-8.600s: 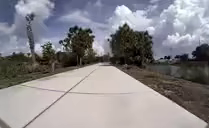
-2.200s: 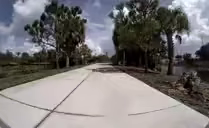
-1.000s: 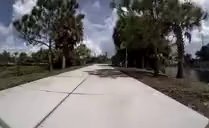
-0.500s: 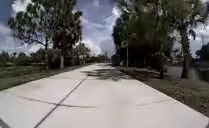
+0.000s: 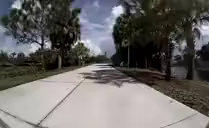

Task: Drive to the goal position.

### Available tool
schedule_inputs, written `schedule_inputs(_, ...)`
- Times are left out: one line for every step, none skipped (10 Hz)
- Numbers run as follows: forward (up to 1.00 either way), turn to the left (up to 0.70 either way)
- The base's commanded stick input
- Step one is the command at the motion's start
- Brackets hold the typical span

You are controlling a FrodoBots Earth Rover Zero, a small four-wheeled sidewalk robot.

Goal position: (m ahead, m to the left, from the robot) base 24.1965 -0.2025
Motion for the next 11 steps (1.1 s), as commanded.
schedule_inputs(0.85,0.0)
schedule_inputs(0.85,0.0)
schedule_inputs(0.85,0.0)
schedule_inputs(0.85,0.0)
schedule_inputs(0.85,0.0)
schedule_inputs(0.85,0.0)
schedule_inputs(0.85,0.0)
schedule_inputs(0.85,0.0)
schedule_inputs(0.85,0.0)
schedule_inputs(0.85,0.0)
schedule_inputs(0.85,0.0)
